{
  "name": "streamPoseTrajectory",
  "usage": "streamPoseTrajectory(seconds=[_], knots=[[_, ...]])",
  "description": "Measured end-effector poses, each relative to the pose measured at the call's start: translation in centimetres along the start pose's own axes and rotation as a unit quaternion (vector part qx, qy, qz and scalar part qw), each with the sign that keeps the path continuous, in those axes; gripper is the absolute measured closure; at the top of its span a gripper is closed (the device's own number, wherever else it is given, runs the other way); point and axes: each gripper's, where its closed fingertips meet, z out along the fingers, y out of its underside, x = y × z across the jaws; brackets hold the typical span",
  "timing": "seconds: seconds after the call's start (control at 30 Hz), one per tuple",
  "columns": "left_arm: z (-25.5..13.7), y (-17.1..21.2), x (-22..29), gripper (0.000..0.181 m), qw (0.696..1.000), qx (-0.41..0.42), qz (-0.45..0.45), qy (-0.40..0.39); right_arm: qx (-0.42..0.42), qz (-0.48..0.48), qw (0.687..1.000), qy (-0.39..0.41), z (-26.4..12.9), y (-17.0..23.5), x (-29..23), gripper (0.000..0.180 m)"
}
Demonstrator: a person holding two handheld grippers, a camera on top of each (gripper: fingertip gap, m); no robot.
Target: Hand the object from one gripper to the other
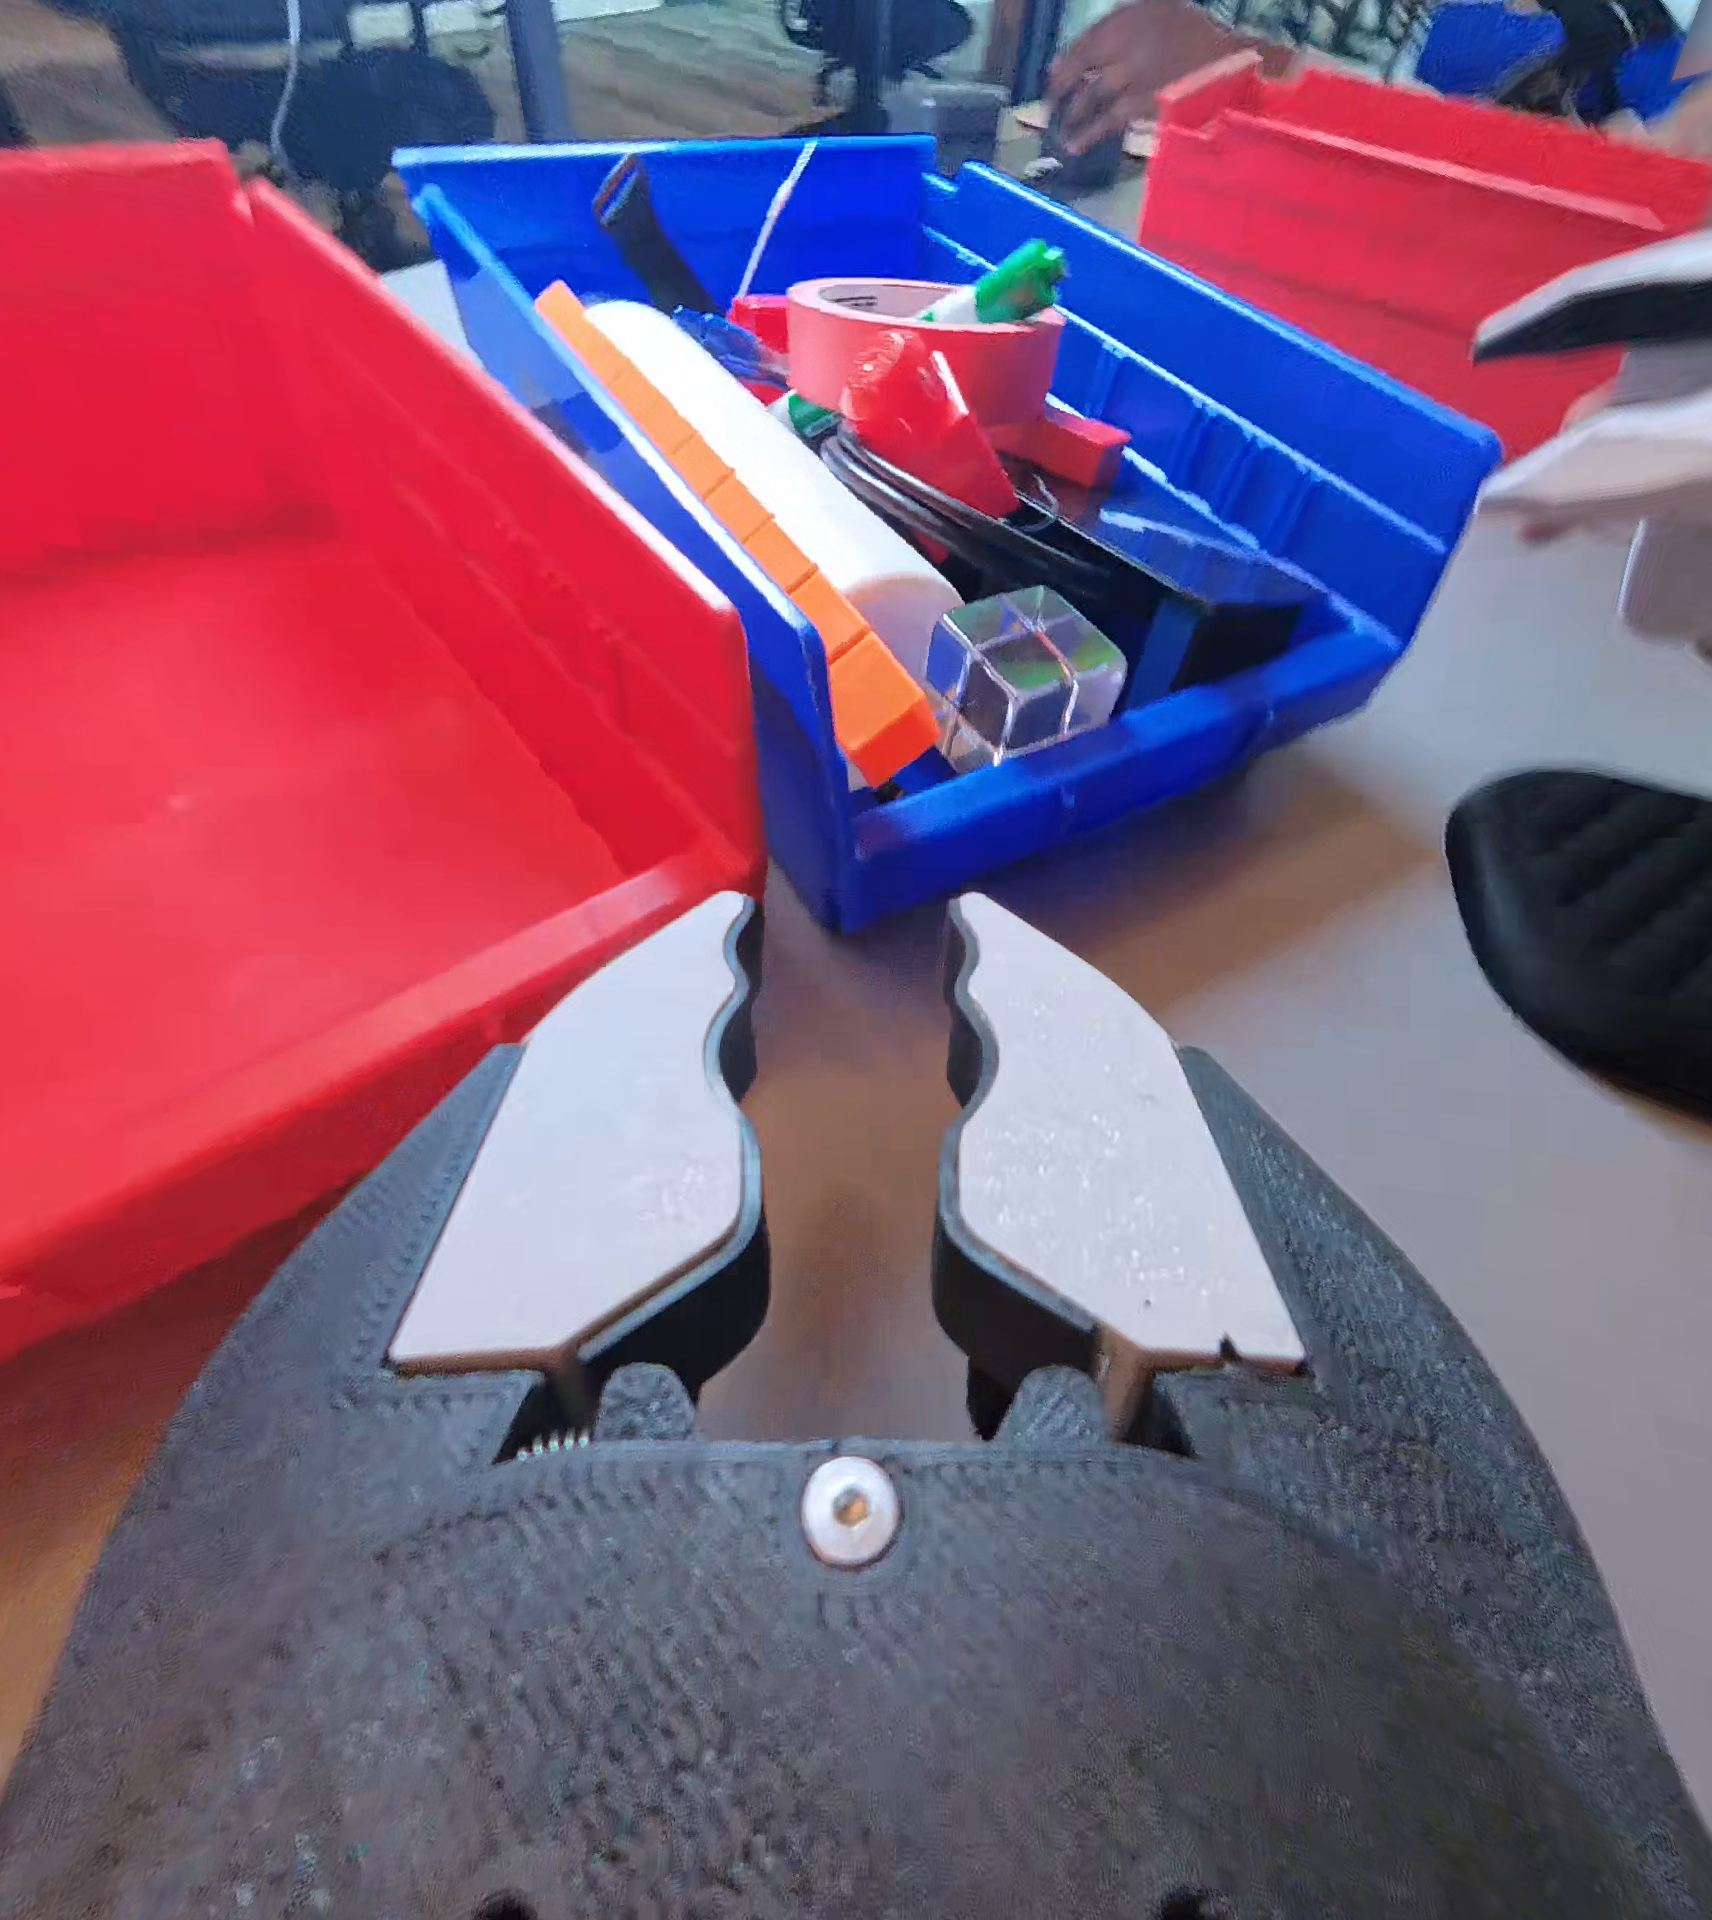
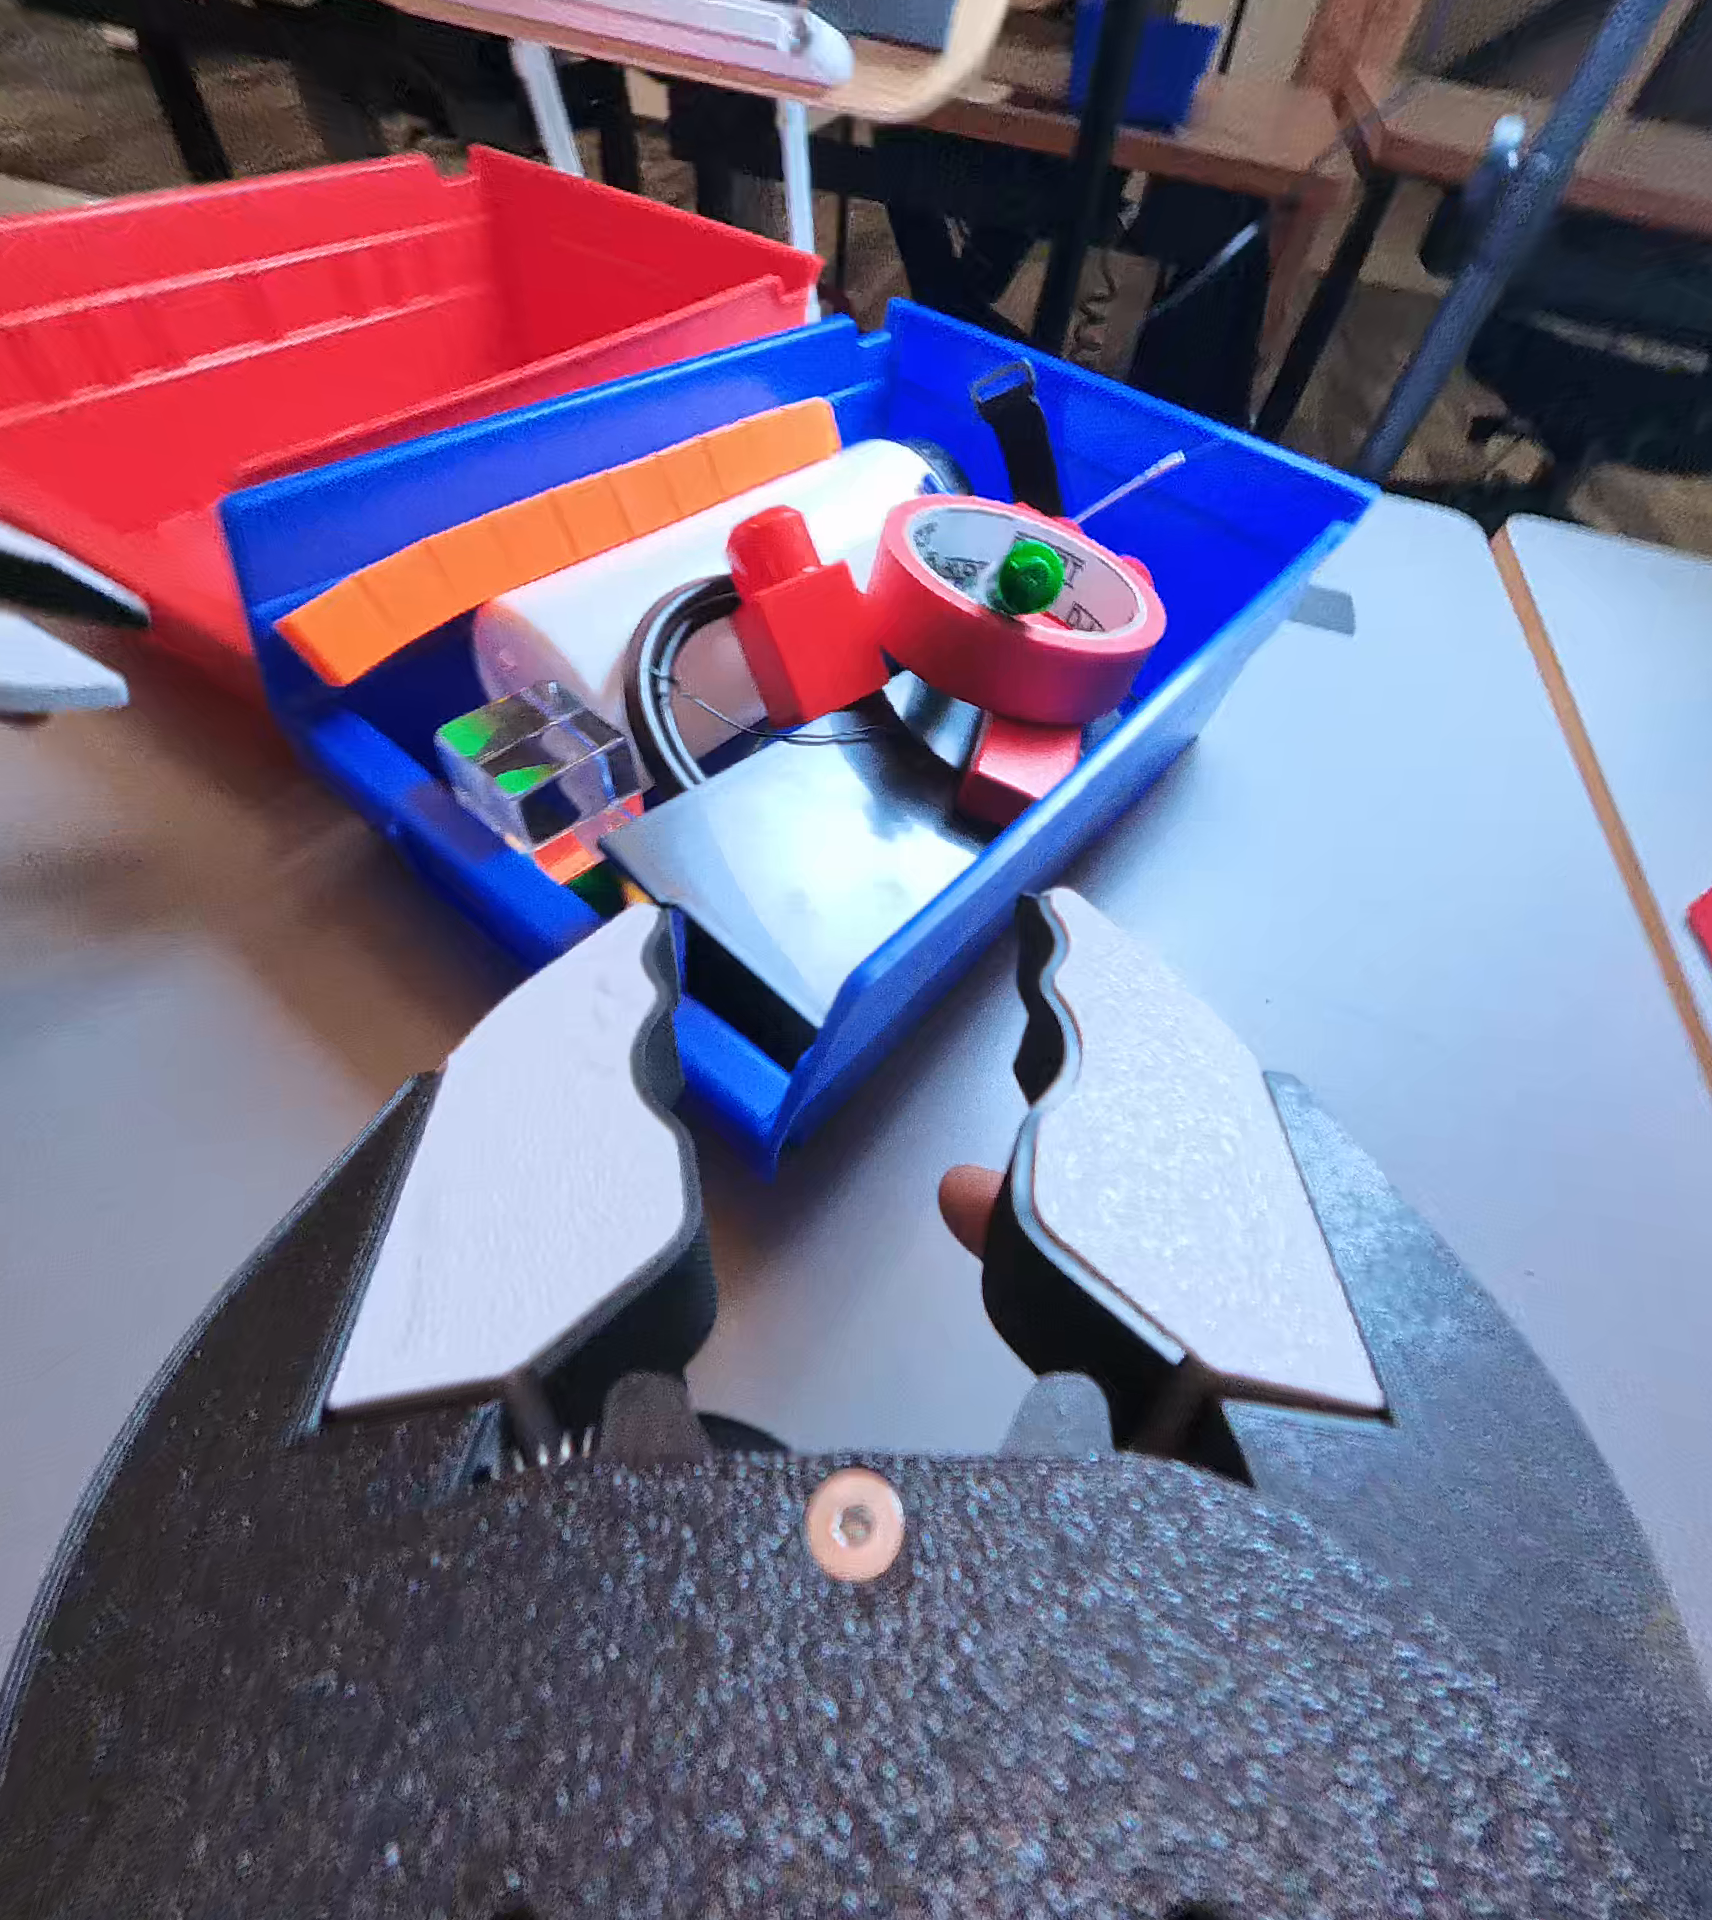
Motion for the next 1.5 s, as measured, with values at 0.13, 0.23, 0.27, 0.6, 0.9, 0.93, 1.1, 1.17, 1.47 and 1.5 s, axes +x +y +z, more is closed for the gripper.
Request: streamPoseTrajectory(seconds=[0.13,0.23,0.27,0.6,0.9,0.93,1.1,1.17,1.47,1.5], knots=[[3.0,0.4,0.4,0.148,0.998,-0.001,-0.062,-0.027,-0.042,0.026,0.999,-0.016,3.1,1.8,0.5,0.136],[3.9,-0.2,0.5,0.153,0.997,0.026,-0.047,-0.053,-0.057,0.026,0.998,-0.001,3.6,2.5,2.9,0.150],[4.3,-0.3,0.8,0.152,0.997,0.028,-0.041,-0.054,-0.054,0.022,0.998,0.013,3.5,2.6,4.1,0.153],[8.4,-2.4,2.2,0.151,0.992,0.051,0.011,-0.117,-0.022,0.051,0.998,0.043,5.6,1.6,6.9,0.159],[4.6,-4.8,6.6,0.155,0.981,0.066,0.149,-0.104,0.052,0.017,0.993,0.104,-1.8,-1.3,5.8,0.168],[3.6,-5.5,7.2,0.156,0.978,0.076,0.164,-0.106,0.065,0.014,0.992,0.105,-2.9,-2.1,5.4,0.169],[-3.6,-9.4,8.7,0.164,0.959,0.129,0.206,-0.147,0.129,-0.020,0.987,0.092,-6.9,-8.3,2.1,0.168],[-6.7,-10.9,8.3,0.165,0.954,0.146,0.205,-0.164,0.151,-0.016,0.986,0.074,-7.5,-10.4,0.1,0.167],[-19.1,-11.6,2.7,0.167,0.925,0.142,0.194,-0.295,0.181,-0.011,0.982,-0.049,-2.9,-16.5,-11.3,0.167],[-20.6,-11.3,1.7,0.167,0.921,0.138,0.189,-0.312,0.180,-0.013,0.981,-0.066,-2.1,-17.2,-12.9,0.167]])
